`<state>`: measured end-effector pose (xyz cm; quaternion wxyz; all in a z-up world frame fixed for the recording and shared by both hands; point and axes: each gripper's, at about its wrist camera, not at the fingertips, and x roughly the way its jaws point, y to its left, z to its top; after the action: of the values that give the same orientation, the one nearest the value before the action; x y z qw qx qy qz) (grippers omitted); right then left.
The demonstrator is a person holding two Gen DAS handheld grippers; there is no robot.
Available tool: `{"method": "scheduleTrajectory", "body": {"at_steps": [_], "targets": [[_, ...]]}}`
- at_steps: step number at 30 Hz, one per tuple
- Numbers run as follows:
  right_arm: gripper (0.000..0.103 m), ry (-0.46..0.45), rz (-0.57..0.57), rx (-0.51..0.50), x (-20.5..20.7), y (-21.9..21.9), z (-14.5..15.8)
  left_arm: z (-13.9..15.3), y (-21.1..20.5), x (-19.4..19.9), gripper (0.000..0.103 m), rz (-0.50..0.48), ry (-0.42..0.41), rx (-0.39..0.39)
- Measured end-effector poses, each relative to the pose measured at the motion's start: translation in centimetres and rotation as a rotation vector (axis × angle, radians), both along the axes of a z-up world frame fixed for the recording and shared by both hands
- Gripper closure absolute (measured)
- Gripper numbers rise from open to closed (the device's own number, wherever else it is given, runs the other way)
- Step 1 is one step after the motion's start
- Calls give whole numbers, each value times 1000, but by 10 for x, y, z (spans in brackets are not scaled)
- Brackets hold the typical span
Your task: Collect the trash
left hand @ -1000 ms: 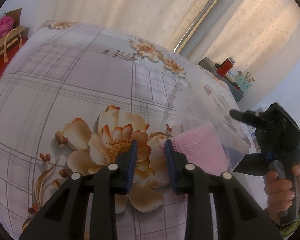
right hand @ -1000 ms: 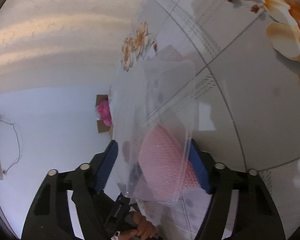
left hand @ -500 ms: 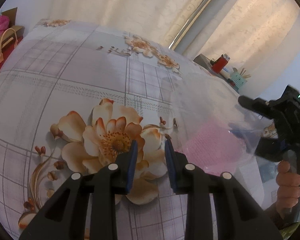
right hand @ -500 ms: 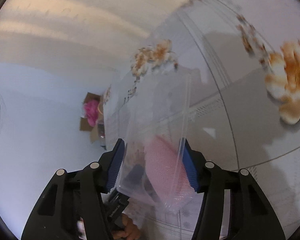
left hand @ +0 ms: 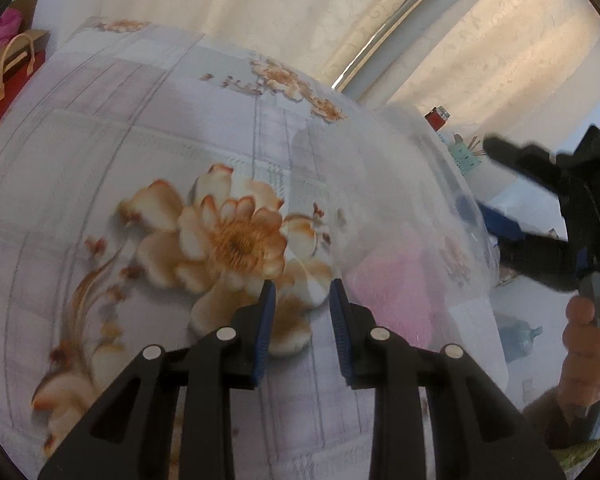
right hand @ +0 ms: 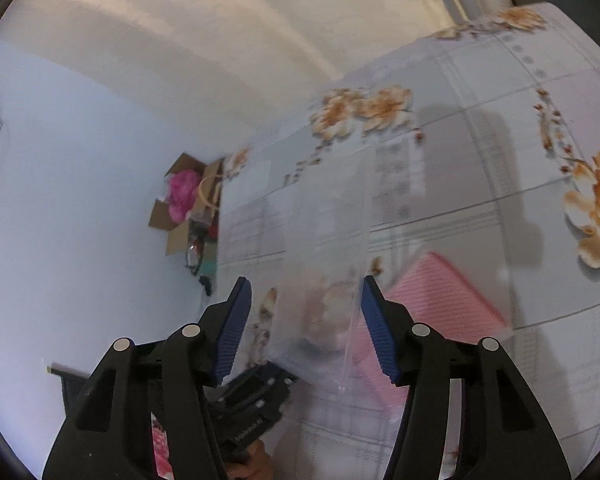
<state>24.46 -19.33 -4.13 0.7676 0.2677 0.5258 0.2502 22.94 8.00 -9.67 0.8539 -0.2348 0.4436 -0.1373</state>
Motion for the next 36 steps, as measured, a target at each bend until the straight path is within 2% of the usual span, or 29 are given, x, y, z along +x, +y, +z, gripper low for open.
{"method": "scheduleTrajectory", "body": {"at_steps": [6, 10, 14, 18, 21, 24, 29, 32, 36], "targets": [[47, -40, 101, 37, -7, 40, 20, -2, 18, -37, 77, 17, 27, -23], [40, -68, 152, 54, -14, 59, 30, -1, 24, -55, 77, 13, 36, -12], [34, -98, 140, 31, -19, 50, 35, 0, 28, -66, 77, 19, 42, -3], [27, -90, 64, -8, -27, 14, 29, 1, 27, -68, 77, 10, 33, -2], [23, -34, -17, -14, -39, -21, 17, -2, 25, -70, 76, 0, 30, -4], [20, 65, -83, 0, -51, -45, -7, -4, 21, -67, 75, -15, 33, -12], [20, 231, -106, 49, -55, -49, -48, -5, 16, -65, 75, -33, 35, -21], [20, 277, -142, 49, -48, -46, -61, -6, 16, -67, 75, -33, 37, -18], [19, 282, -160, 24, -29, -37, -66, -6, 22, -71, 75, -19, 36, -19]]}}
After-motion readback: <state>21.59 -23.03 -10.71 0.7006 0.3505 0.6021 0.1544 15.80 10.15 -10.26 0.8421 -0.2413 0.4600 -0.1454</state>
